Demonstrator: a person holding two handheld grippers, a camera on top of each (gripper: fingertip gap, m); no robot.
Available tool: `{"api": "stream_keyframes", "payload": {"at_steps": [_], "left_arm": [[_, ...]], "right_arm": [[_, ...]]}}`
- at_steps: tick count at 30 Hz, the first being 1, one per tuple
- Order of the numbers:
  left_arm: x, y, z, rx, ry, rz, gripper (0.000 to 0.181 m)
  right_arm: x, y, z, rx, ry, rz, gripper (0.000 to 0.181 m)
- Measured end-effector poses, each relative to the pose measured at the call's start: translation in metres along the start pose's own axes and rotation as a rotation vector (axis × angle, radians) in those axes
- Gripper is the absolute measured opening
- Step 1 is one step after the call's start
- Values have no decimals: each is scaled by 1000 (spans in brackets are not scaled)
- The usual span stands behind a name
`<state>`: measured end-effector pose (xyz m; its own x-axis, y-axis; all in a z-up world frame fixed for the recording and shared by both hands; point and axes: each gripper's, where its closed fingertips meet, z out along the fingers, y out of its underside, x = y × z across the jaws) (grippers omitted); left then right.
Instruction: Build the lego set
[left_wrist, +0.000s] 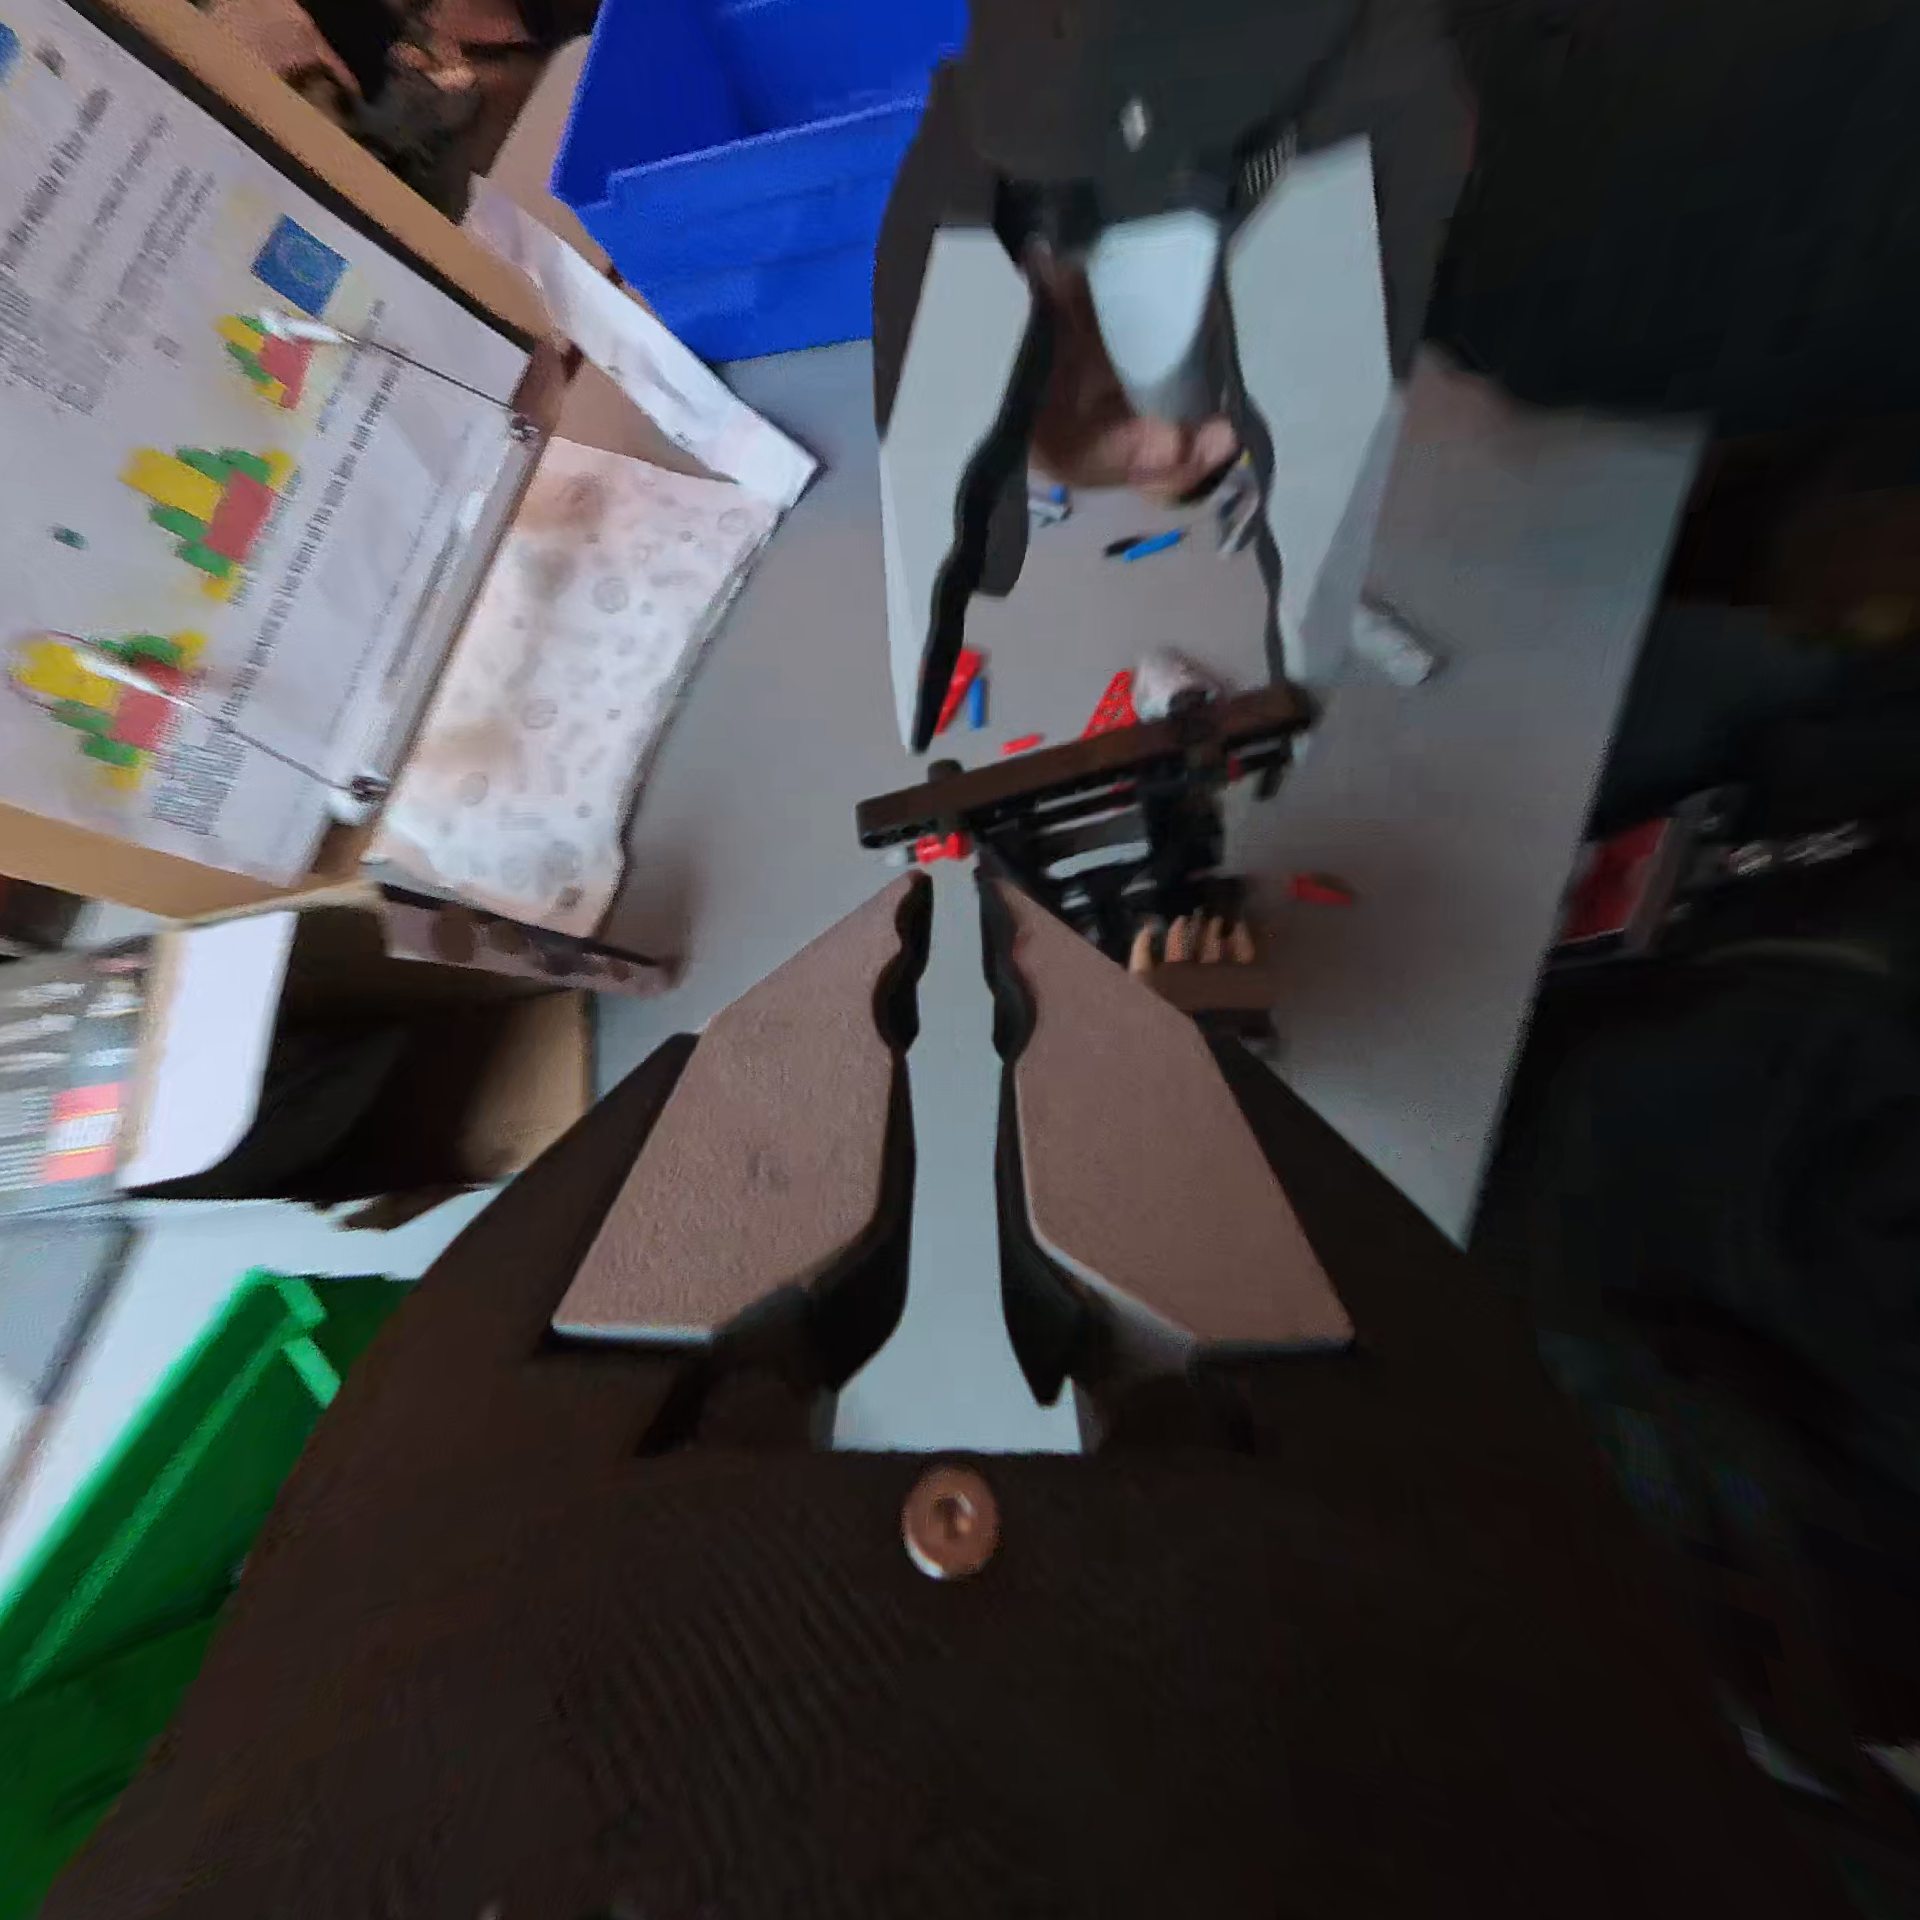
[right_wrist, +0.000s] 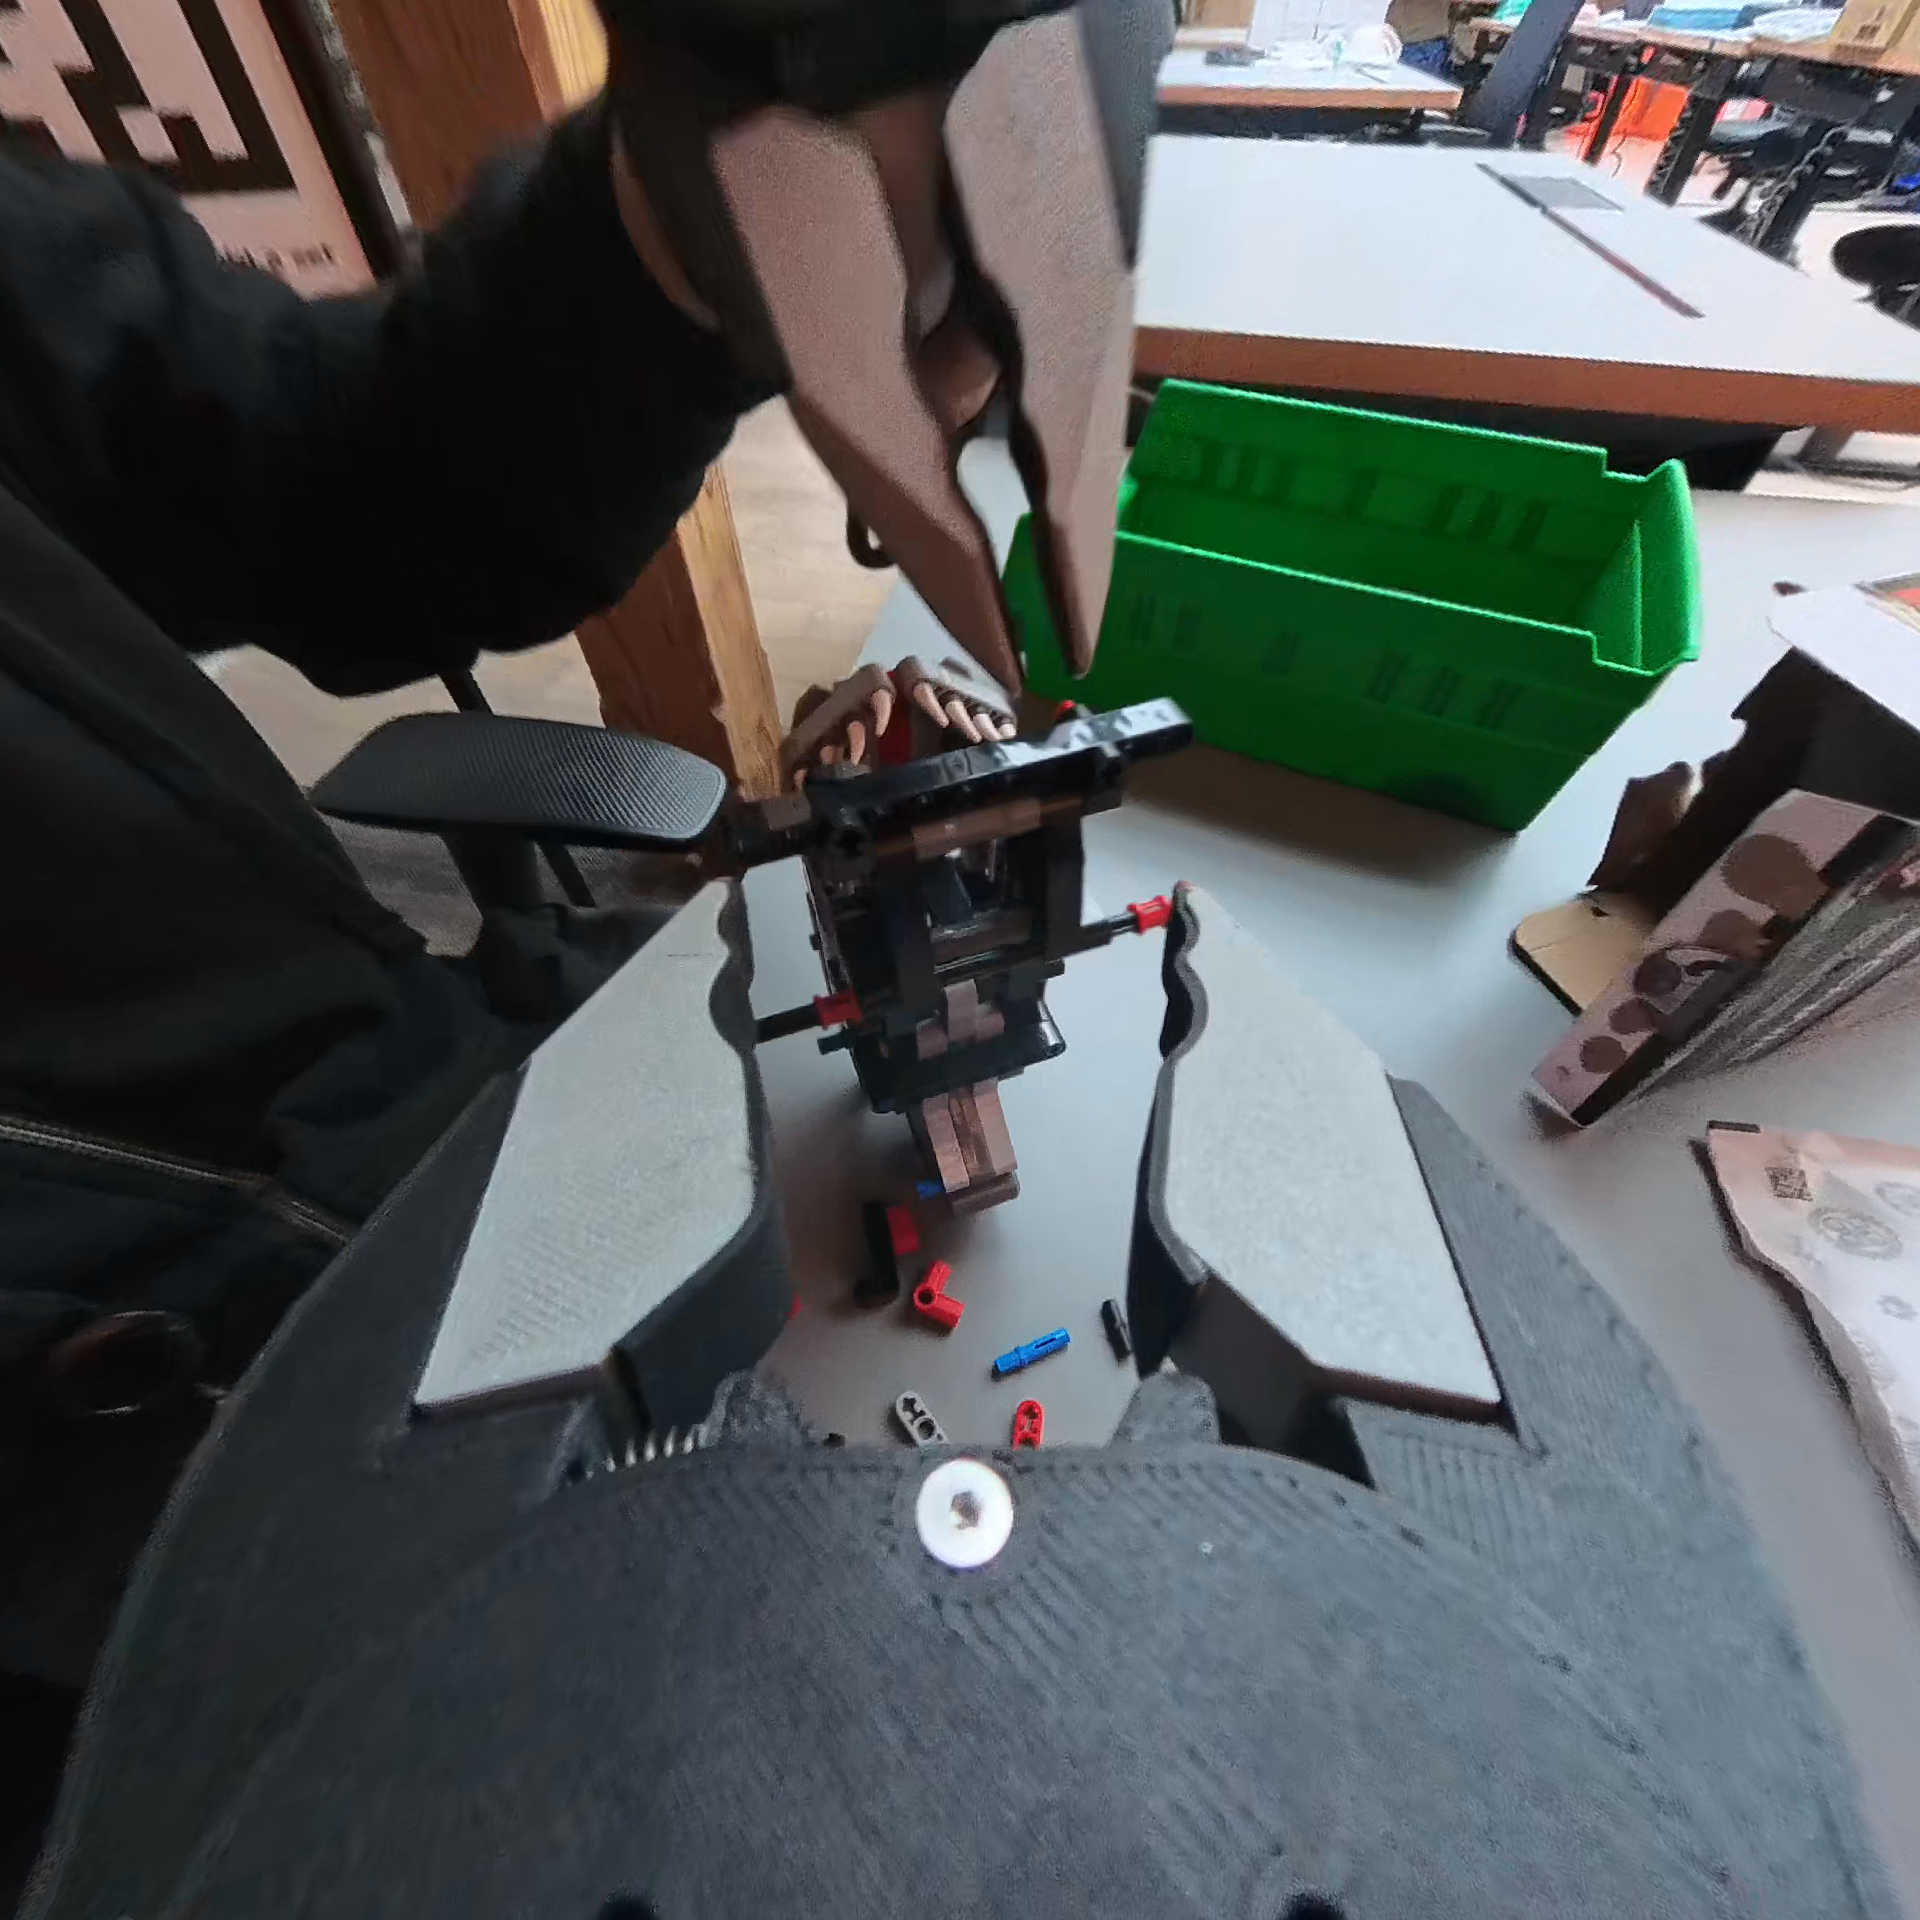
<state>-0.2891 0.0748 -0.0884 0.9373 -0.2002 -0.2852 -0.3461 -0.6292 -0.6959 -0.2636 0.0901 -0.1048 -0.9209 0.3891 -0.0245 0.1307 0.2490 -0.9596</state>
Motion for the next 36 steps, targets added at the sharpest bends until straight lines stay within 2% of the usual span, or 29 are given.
{"api": "stream_keyframes", "payload": {"at_steps": [2, 5, 6, 8, 10, 13, 16, 21, 27, 30, 34, 36], "left_arm": [[-5, 7, 0, -11, -105, 139, 7], [-13, 2, -2, 52, -250, 310, 11], [-11, -4, -3, 99, -271, 369, 19], [-9, -12, -4, 165, -324, 482, 8], [-6, -9, 0, 163, -322, 539, 6], [-2, 1, 8, 138, -287, 532, 0], [-4, 1, 7, 146, -292, 508, 8], [-6, 7, 8, 136, -273, 453, 8], [-3, -2, 3, 196, -201, 386, 10], [-8, 3, 5, 143, -191, 370, 6], [-2, -4, 3, 171, -225, 447, 1], [0, -6, 4, 175, -242, 469, 5]], "right_arm": [[9, -9, -6, 46, -6, 101, 66], [13, -22, -10, 103, -71, 237, 69], [14, -25, -9, 115, -79, 255, 67], [15, -27, -6, 107, -88, 261, 69], [18, -25, -1, 81, -77, 266, 70], [17, -27, 4, 67, -83, 276, 69], [15, -27, 7, 54, -81, 275, 70], [14, -23, 11, 20, -86, 291, 68], [13, -19, 18, -40, -103, 342, 61], [12, -20, 21, -67, -107, 344, 56], [12, -19, 24, -97, -98, 348, 52], [12, -19, 25, -96, -94, 350, 51]]}}
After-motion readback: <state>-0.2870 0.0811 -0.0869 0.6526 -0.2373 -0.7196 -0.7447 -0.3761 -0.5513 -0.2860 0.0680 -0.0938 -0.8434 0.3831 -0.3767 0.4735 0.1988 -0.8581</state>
